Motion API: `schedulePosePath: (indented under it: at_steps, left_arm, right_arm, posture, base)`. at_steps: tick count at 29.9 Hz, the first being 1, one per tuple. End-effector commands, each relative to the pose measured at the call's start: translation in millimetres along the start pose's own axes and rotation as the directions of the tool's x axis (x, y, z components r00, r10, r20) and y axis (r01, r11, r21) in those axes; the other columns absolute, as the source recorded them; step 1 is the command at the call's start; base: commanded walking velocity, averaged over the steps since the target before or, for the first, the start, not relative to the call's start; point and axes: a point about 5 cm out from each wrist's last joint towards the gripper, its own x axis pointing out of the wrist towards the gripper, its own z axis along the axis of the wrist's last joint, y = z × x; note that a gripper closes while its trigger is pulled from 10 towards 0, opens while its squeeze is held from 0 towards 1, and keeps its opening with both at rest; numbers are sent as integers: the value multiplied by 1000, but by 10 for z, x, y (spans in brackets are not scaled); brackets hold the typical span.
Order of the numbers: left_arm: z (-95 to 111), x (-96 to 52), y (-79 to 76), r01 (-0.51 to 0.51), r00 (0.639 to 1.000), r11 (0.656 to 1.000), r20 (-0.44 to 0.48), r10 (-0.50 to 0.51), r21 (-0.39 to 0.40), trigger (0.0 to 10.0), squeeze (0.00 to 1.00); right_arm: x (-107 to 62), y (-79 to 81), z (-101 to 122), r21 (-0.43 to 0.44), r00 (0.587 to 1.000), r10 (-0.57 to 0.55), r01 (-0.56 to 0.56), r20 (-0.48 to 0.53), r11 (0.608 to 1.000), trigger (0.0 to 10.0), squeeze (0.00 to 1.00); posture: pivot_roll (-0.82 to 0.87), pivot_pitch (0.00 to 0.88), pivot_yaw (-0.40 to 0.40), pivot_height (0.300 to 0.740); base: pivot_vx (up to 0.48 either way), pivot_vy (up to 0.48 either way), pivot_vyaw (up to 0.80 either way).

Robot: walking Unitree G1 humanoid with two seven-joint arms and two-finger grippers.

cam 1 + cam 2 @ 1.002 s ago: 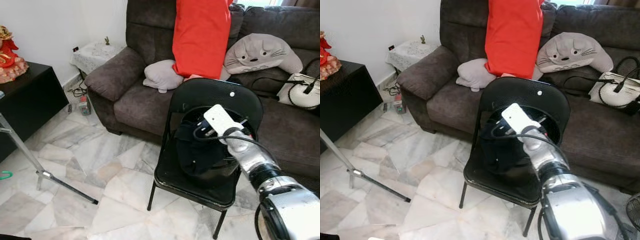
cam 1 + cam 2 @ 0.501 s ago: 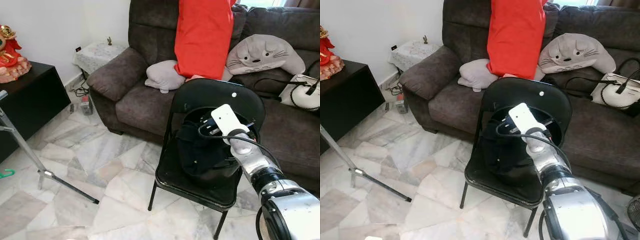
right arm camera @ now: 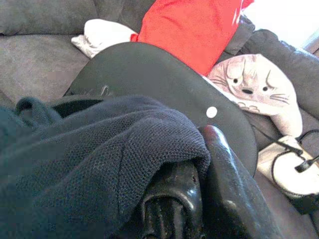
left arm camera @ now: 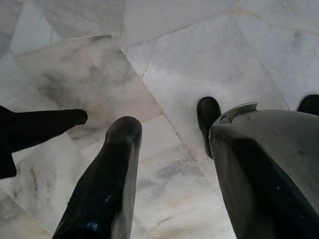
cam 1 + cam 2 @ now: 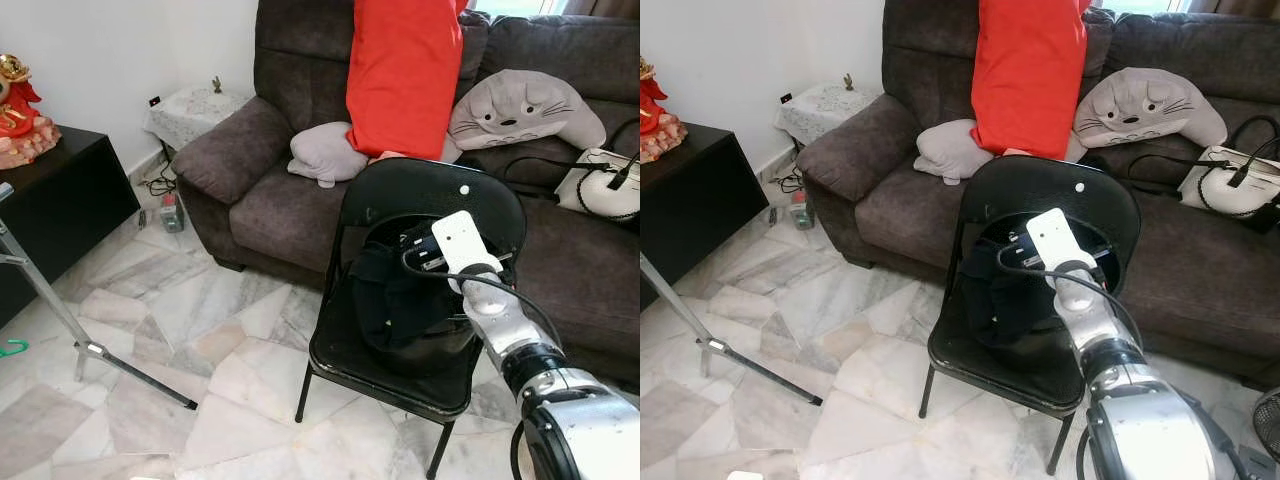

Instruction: Hang hanger

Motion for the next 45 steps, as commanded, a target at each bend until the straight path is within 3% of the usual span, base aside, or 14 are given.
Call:
schedulePosePath:
  at_steps: [1, 6, 15, 32, 45]
  left_arm:
    - [-73, -19, 8, -1, 1000, 1000, -23, 1, -5, 10000, 0]
    - [-77, -20, 10, -4, 1000, 1000, -22, 4, -9, 10000, 0]
    - [-74, -20, 14, -1, 1000, 1000, -24, 1, -3, 10000, 0]
    - [-70, -17, 6, 5, 1000, 1000, -24, -5, -4, 10000, 0]
    - [-68, -18, 8, 10, 1000, 1000, -24, -10, -1, 10000, 0]
  right_arm:
    - [6, -9, 48, 31, 1000, -14, 13, 26, 999, 10000, 0]
    - [-46, 34, -13, 99, 998, -38, 32, 57, 995, 10000, 0]
    - [-75, 38, -38, 100, 995, -48, 39, 87, 994, 10000, 0]
    - [-75, 54, -32, 103, 995, -38, 29, 90, 994, 10000, 0]
    - [-192, 56, -273, 151, 992, -120, 113, 41, 982, 10000, 0]
  posture:
    - [75, 74, 39, 740]
    - [80, 72, 33, 740]
    - [69, 77, 43, 740]
    - [76, 70, 41, 740]
    - [68, 75, 44, 740]
  base:
    - [0, 0, 0]
    - [0, 0, 0]
    - [0, 0, 0]
    - [334, 0, 0]
    - [351, 0, 0]
